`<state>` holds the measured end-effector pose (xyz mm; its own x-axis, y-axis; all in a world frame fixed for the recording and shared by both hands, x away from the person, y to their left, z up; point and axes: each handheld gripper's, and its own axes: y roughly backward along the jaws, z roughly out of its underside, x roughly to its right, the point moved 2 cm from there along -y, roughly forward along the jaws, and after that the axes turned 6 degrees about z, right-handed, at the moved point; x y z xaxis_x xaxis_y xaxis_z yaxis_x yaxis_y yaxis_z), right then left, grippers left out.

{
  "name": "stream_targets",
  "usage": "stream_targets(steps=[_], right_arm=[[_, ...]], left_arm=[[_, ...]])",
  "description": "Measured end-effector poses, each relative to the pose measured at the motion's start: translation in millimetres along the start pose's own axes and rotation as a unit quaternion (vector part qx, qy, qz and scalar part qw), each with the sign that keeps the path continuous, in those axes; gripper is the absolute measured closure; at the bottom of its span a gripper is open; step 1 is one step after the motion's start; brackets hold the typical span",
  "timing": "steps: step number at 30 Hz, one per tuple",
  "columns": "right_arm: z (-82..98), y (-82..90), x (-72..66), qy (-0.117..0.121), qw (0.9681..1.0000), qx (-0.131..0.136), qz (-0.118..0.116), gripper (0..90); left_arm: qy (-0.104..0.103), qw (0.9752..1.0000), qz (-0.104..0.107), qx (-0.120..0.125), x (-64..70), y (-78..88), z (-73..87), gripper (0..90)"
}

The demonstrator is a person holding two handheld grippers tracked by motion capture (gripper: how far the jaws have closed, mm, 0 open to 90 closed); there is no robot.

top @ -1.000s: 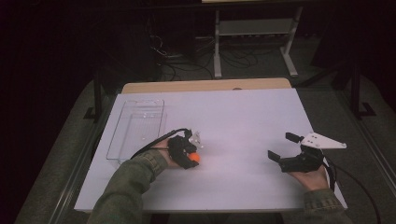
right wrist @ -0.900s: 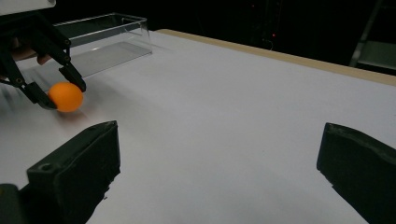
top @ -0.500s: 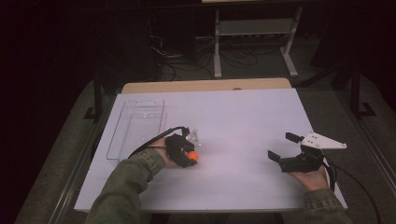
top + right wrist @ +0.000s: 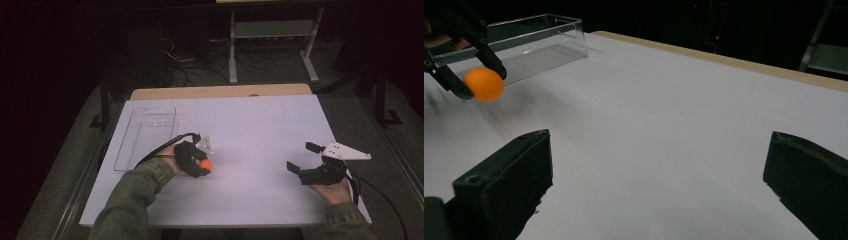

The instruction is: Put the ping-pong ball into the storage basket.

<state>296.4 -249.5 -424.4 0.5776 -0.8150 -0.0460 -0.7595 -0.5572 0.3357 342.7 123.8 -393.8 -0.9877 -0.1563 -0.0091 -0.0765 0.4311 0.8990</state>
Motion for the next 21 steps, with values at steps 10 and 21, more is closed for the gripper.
stream_targets(steps=[10,21], right_arm=[[0.1,-0.5,-0.6,0.001,1.0,-0.001,0.0,0.0],[0.0,0.0,-0.5,0.001,1.0,0.0,0.001,0.0]], left_arm=[[0.0,1.0,-0.006,0.007,2.6,12.3,2.1,50.7],[-0.004,0.9998,-0.016,0.008,3.5,25.8,5.9,50.7]])
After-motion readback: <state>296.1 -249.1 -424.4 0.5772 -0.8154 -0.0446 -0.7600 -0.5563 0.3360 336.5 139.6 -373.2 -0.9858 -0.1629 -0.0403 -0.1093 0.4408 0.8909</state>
